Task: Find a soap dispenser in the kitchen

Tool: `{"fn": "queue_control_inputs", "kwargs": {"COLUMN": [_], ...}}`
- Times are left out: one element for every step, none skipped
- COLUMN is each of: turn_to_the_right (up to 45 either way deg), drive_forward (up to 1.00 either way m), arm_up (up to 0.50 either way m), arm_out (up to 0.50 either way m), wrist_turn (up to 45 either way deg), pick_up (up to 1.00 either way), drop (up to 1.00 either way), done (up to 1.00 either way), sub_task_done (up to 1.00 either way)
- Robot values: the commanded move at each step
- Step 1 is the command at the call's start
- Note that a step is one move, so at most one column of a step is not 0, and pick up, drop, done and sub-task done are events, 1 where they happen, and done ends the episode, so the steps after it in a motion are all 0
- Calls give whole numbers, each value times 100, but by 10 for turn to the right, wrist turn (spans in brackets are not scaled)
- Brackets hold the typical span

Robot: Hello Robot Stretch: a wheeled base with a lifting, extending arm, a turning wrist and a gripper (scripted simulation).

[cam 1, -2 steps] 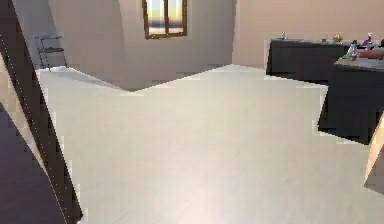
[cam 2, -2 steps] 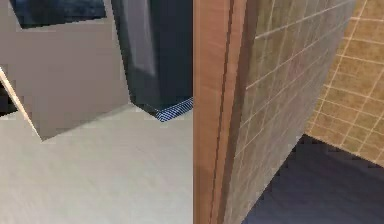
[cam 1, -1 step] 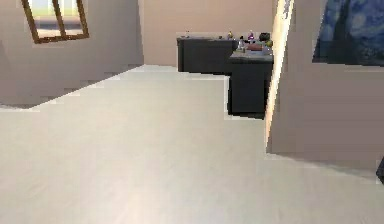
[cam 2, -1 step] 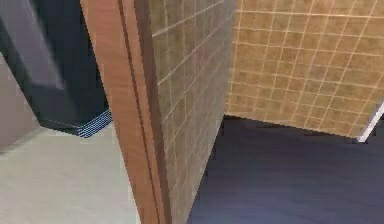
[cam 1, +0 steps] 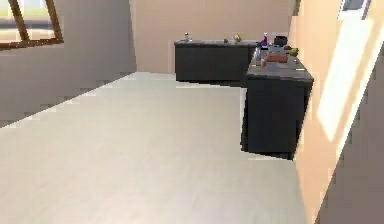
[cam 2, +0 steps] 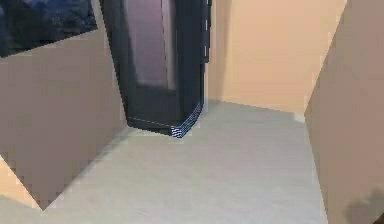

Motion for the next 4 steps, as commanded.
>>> {"fn": "queue_control_inputs", "kwargs": {"turn_to_the_right": [0,0,90,0], "drive_forward": [100,100,0,5], "arm_up": [0,0,0,0], "arm_out": [0,0,0,0], "wrist_turn": [0,0,0,0], "pick_up": [0,0,0,0], "drop": [0,0,0,0], "done": [0,0,0,0], "sub_task_done": [0,0,0,0]}}
